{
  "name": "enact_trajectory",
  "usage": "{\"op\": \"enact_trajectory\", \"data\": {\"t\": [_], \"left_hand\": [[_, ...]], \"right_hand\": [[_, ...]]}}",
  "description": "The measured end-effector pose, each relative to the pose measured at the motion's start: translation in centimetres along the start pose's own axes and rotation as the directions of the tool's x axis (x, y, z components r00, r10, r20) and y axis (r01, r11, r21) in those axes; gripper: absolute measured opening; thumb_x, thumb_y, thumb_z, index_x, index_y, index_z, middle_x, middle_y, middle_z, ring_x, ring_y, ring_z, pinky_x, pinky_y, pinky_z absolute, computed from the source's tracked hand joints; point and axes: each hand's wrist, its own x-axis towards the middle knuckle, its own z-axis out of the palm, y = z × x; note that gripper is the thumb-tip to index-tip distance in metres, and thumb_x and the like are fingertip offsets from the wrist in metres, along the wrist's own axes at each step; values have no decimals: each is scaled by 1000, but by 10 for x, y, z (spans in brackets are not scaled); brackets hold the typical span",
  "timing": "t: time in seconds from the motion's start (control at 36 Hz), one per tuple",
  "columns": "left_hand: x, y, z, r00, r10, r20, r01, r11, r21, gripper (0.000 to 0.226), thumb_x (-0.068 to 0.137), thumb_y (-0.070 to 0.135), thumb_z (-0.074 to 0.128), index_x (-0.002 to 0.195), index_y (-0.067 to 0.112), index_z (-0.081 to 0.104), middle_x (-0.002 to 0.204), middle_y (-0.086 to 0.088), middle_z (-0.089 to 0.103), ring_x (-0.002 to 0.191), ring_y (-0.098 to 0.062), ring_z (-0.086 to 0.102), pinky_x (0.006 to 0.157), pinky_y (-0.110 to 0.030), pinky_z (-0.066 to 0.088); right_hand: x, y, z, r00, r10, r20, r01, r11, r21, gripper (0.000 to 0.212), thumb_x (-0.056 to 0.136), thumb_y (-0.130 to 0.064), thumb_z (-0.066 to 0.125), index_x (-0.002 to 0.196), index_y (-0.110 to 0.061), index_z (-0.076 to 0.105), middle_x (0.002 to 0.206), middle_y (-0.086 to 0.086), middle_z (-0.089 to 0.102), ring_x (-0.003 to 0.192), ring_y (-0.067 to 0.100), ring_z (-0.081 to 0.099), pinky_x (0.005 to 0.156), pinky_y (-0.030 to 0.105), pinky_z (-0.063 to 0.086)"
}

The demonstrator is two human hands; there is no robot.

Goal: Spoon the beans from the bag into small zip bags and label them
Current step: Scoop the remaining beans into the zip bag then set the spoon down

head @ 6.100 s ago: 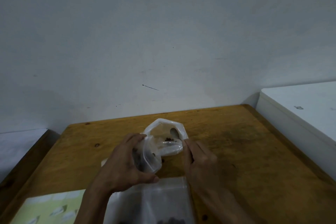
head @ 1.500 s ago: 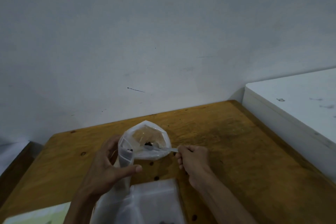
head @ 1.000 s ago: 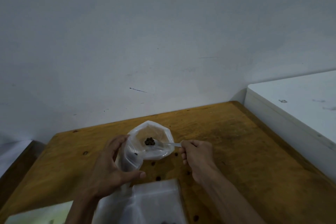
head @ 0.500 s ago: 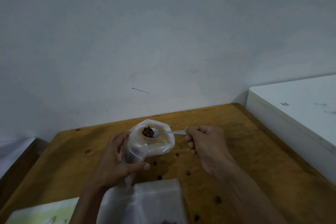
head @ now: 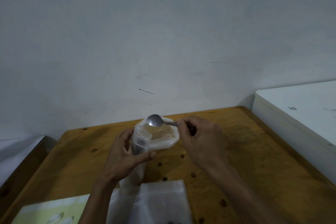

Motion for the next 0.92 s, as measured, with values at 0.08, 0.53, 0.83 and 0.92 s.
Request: {"op": "enact_trajectory", "data": {"t": [0.08,0.53,0.83,0.92], "left_hand": [[1,-1,-2,1000,-19,5,19,998,-65,101,41,63,93,131,35,55,129,10,62,118,-11,61,97,-41,55],[36,2,12,995,-64,74,64,998,-2,97,42,60,95,127,32,58,125,9,61,111,-11,62,88,-34,58],[32,10,10,995,-44,89,53,994,-97,89,46,48,97,124,44,56,118,22,68,110,-4,65,80,-25,58],[23,16,4,995,-76,67,84,988,-127,91,43,50,97,122,52,52,119,26,65,111,-1,63,81,-23,56]], "right_hand": [[5,16,5,994,100,38,-95,990,-104,19,98,-21,60,82,-15,71,57,-11,51,48,7,49,51,13,41],[3,76,25,947,273,-168,-278,960,-9,24,98,-24,59,78,-17,71,60,-3,63,53,12,60,47,28,47],[4,141,20,816,566,-120,-578,789,-208,35,97,-17,57,61,-20,57,62,1,60,61,15,60,52,28,46],[0,152,23,817,574,-61,-560,762,-325,30,95,-29,57,66,-22,58,68,3,63,63,18,61,59,32,52]]}}
